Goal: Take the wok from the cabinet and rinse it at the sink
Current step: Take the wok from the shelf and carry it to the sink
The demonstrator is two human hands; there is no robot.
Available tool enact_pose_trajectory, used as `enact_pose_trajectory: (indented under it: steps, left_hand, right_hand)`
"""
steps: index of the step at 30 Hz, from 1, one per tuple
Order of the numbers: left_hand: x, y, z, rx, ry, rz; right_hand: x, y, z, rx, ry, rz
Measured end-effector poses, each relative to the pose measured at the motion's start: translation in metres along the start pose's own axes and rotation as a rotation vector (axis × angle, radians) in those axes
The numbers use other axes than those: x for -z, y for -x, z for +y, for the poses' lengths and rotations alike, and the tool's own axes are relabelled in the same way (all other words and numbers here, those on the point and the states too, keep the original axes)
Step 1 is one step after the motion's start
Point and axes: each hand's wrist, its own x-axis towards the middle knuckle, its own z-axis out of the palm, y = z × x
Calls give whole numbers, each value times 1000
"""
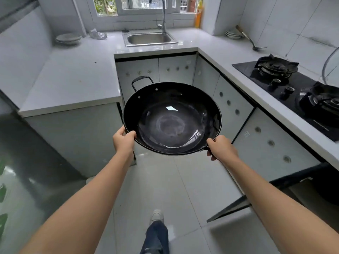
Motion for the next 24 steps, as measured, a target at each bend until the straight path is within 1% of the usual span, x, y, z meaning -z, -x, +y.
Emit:
enact_pose_trajectory:
  steps: [6,12,17,24]
  left_hand:
    - [-56,-97,18,3,4,-51]
    - [-109,-168,42,10,-13,-87]
    - [-150,-215,50,20,-38,-107]
    - [-217,-283,53,25,-43,-52]
  right_hand:
    - [5,-90,-39,-10,-55,46]
    - [13,-164,-70,-56,-60,97]
    - [20,-223,-85,-75,-51,100]
    - [33,-324,-102,-52,-36,69]
